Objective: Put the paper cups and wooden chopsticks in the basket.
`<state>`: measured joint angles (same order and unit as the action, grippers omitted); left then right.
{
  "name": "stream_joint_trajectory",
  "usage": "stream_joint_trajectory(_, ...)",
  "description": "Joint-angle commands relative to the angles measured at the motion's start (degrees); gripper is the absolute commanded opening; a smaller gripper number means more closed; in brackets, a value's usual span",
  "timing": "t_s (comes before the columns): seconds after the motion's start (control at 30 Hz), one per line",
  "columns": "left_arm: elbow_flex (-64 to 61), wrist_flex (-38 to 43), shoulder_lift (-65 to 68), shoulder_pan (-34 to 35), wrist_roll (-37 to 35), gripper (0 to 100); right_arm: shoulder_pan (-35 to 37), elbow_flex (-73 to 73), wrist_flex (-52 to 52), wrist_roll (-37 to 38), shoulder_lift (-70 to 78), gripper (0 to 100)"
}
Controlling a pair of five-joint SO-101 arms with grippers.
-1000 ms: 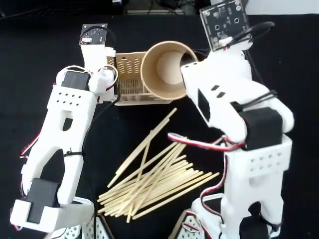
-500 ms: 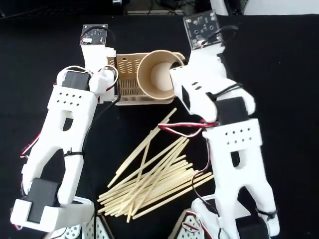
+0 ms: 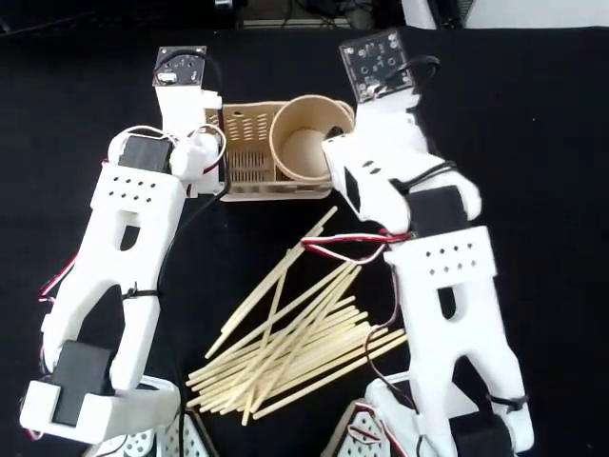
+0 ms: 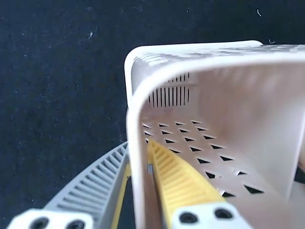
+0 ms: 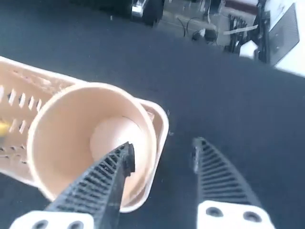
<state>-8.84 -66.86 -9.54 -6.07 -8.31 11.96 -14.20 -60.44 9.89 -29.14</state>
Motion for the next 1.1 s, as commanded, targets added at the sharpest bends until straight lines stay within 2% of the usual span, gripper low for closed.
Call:
stream_joint_trajectory(0.0,2.95,1.23,-1.58,-0.40,0.18,7,0.44,12.44,-4.75,0.53,-1.45,14.2)
stream_joint_trajectory(0.13,2.77,3.08,-1.58,-0.31,0.18,7,-0.44,24.57,-11.78,0.79,-0.92,12.3)
stream_joint_trajectory(0.27,3.12,4.22,-1.58,-0.40,0.18,7,-6.24,26.86,-14.42,0.79,-1.01,12.3)
stream_joint_trajectory(0.37,3.03,6.07,-1.58,-0.31,0.18,9,-11.16,24.40,-14.33,0.88,-1.01,12.3)
stream_joint_trajectory(0.53,3.03,7.74,-1.67,-0.22,-0.18,20,-14.42,19.65,-14.33,3.08,-1.45,12.1)
stream_joint_trajectory(0.83,3.56,12.75,-2.29,5.32,-0.18,18,-14.51,13.49,-12.22,2.90,-1.45,12.1)
stream_joint_trajectory(1.07,12.26,12.92,-2.29,5.93,-0.18,18,-14.51,4.53,-5.63,2.90,-1.45,12.1)
